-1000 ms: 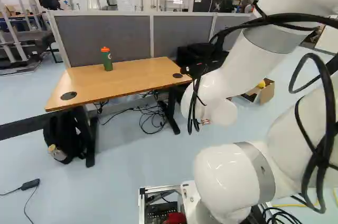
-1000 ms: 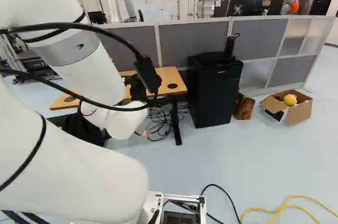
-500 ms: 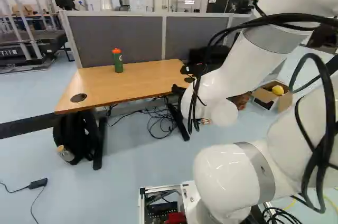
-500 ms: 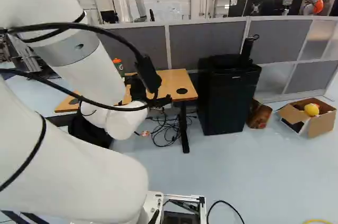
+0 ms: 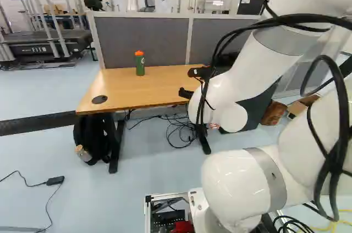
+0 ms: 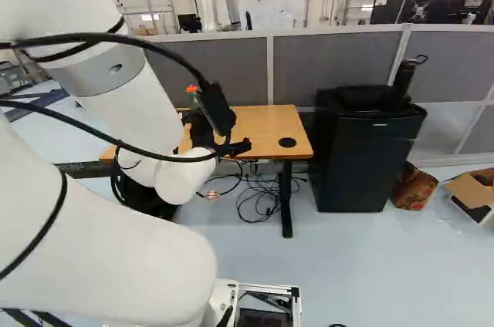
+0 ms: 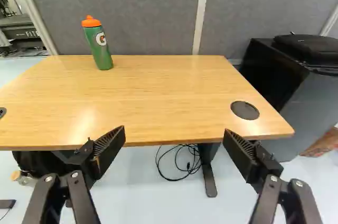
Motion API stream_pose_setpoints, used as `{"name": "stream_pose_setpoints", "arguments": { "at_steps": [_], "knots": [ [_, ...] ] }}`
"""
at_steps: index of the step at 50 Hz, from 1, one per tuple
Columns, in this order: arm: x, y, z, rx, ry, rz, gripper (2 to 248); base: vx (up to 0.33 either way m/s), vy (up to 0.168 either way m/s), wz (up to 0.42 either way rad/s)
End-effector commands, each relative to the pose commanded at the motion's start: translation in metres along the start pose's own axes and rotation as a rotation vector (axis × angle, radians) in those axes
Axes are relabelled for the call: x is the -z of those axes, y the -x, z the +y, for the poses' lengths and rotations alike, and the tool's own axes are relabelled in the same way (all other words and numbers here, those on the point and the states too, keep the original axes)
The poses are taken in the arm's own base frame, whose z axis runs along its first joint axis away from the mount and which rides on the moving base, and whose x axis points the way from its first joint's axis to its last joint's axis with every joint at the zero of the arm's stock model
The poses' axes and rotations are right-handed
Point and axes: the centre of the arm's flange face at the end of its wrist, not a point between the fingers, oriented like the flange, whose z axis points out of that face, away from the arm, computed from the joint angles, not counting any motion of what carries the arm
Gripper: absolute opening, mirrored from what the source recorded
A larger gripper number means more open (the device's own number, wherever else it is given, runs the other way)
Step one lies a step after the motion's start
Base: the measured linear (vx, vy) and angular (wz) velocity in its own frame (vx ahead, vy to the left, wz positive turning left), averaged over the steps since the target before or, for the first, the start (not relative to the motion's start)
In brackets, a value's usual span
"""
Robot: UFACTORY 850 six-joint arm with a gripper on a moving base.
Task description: Pick up the green bottle from the table
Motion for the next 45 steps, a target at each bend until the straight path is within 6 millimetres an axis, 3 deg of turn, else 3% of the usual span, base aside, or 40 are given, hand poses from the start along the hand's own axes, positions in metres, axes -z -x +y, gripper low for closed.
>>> {"name": "stream_pose_setpoints", "arguments": {
  "at_steps": [45],
  "knots": [
    [0.0000,0.0000,0.0000,0.000,0.000,0.000,247,0.137,0.046,0.202]
  ]
}}
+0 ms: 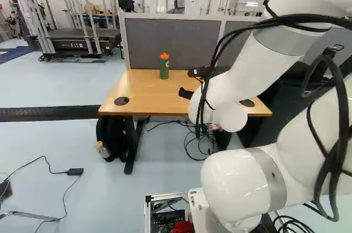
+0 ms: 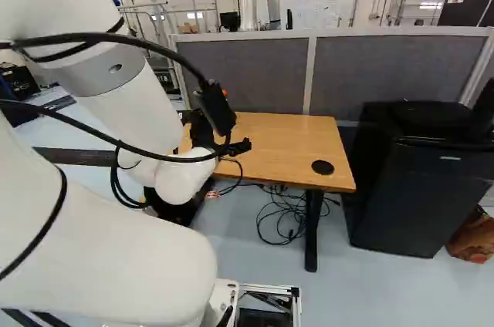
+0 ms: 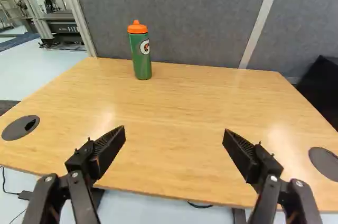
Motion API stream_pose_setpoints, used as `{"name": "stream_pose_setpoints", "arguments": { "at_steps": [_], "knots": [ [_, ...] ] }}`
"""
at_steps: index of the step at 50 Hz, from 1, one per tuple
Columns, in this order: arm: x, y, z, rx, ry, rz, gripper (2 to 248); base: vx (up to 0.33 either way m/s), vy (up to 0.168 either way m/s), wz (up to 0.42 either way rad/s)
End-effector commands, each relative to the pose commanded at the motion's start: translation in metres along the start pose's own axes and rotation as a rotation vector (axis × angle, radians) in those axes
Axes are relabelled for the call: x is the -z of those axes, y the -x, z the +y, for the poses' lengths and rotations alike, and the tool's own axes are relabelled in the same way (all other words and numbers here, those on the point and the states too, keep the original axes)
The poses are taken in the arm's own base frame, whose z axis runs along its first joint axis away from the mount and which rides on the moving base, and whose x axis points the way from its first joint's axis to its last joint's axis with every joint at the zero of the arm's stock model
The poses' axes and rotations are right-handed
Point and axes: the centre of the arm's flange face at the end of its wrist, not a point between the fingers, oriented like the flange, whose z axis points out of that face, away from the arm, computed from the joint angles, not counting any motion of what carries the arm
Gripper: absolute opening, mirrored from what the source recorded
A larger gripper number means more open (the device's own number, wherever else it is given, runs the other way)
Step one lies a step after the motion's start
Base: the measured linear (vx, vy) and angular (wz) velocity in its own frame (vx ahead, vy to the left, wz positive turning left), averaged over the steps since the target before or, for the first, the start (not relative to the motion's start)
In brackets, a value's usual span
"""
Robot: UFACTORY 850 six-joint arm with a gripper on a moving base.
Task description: Pick up the green bottle from the table
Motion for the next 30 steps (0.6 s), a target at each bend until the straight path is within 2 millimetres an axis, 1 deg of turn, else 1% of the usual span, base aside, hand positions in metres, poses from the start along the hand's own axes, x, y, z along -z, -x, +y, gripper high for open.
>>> {"name": "stream_pose_setpoints", "arguments": {
  "at_steps": [30],
  "knots": [
    [0.0000,0.0000,0.0000,0.000,0.000,0.000,247,0.192,0.005,0.002]
  ]
}}
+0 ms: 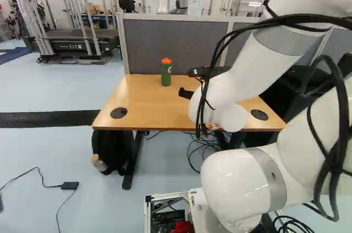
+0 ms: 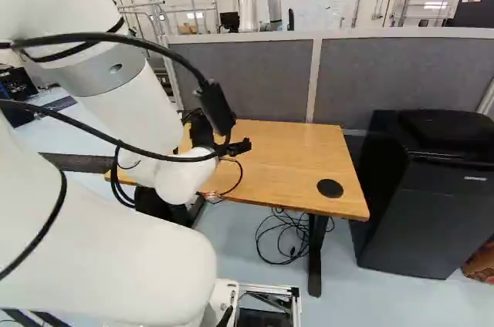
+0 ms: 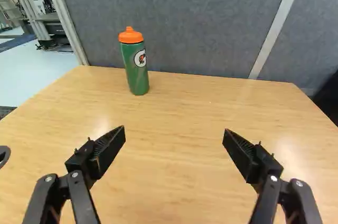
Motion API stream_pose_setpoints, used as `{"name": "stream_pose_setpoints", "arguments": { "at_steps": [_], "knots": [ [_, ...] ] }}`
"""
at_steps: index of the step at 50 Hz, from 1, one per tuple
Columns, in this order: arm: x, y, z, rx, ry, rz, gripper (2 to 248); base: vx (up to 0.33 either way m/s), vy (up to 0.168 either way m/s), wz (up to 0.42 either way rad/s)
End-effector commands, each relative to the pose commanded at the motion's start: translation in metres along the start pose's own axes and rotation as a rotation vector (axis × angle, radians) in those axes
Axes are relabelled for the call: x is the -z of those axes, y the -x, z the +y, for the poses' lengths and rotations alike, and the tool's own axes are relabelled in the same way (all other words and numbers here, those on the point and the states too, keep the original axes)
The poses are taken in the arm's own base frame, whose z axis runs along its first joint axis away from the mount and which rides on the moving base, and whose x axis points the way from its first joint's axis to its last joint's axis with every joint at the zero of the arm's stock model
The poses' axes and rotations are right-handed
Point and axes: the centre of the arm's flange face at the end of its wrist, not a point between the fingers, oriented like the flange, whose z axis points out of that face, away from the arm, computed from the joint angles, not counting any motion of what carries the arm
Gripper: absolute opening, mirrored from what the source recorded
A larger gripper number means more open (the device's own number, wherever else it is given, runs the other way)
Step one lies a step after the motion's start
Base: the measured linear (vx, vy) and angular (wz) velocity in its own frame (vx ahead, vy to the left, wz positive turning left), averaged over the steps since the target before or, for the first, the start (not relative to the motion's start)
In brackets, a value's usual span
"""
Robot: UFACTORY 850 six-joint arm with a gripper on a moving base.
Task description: Pick up the green bottle from the table
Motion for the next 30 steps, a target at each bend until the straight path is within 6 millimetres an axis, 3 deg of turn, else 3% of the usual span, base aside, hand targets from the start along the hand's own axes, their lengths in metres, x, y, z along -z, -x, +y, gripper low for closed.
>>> {"name": "stream_pose_setpoints", "arguments": {
  "at_steps": [1,30],
  "knots": [
    [-0.010,-0.005,0.000,0.000,0.000,-0.005,247,0.192,0.008,-0.002],
    [-0.059,-0.027,-0.003,0.013,-0.019,-0.019,247,0.013,0.000,-0.002]
  ]
}}
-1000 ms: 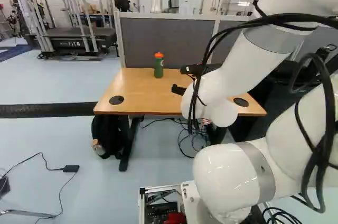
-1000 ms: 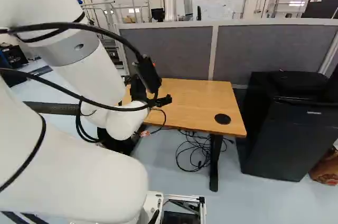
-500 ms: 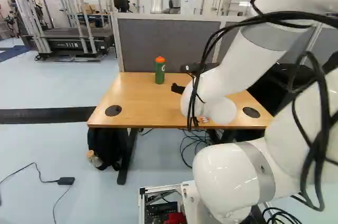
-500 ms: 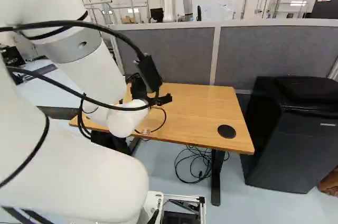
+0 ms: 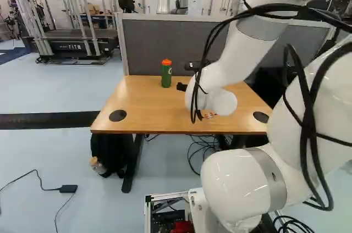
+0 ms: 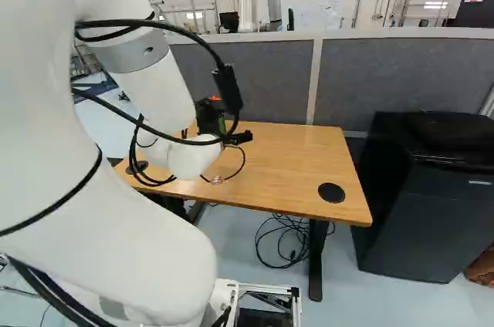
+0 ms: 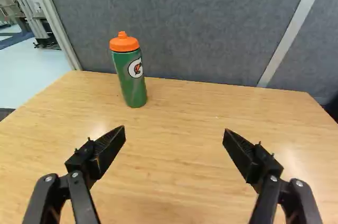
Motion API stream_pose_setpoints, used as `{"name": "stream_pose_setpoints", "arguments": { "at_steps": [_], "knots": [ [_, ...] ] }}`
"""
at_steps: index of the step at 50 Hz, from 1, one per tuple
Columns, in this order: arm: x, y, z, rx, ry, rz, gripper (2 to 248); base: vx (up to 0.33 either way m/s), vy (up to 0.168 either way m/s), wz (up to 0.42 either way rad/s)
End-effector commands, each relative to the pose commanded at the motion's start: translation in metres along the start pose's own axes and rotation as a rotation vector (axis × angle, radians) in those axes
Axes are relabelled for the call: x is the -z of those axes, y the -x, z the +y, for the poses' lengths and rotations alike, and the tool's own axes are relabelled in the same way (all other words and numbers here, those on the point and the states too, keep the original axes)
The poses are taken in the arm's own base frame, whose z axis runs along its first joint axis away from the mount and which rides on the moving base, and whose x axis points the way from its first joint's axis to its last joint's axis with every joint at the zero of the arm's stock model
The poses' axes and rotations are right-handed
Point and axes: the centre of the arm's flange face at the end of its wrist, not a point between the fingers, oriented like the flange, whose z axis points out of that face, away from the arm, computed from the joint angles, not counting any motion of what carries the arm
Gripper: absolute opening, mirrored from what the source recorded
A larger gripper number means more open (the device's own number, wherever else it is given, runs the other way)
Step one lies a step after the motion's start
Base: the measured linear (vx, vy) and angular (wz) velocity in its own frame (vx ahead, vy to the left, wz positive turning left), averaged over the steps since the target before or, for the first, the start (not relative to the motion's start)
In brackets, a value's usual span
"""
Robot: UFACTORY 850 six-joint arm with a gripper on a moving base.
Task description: Pick up the green bottle from the table
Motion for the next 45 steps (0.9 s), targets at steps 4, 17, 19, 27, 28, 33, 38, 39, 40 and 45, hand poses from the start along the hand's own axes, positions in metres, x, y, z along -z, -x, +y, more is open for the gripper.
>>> {"name": "stream_pose_setpoints", "arguments": {
  "at_steps": [4,17,19,27,28,33,38,39,40,45],
  "knots": [
    [-0.008,-0.003,-0.002,0.011,-0.015,-0.001,247,0.000,0.000,0.000],
    [-0.031,-0.013,-0.012,0.049,-0.071,-0.001,247,0.000,0.000,0.000],
    [-0.035,-0.014,-0.014,0.055,-0.080,-0.001,247,0.000,0.000,0.000],
    [-0.050,-0.020,-0.021,0.074,-0.109,0.001,247,0.000,0.000,0.000],
    [-0.052,-0.020,-0.022,0.075,-0.111,0.002,247,0.000,0.000,0.000],
    [-0.062,-0.024,-0.025,0.082,-0.123,0.003,247,0.000,0.000,0.000],
    [-0.072,-0.027,-0.028,0.086,-0.131,0.005,247,0.000,0.000,0.000],
    [-0.074,-0.028,-0.029,0.086,-0.132,0.006,247,0.000,0.000,0.000],
    [-0.076,-0.029,-0.030,0.087,-0.133,0.006,247,0.000,0.000,0.000],
    [-0.088,-0.029,-0.032,0.088,-0.138,0.002,247,0.000,0.000,0.000]
  ]
}}
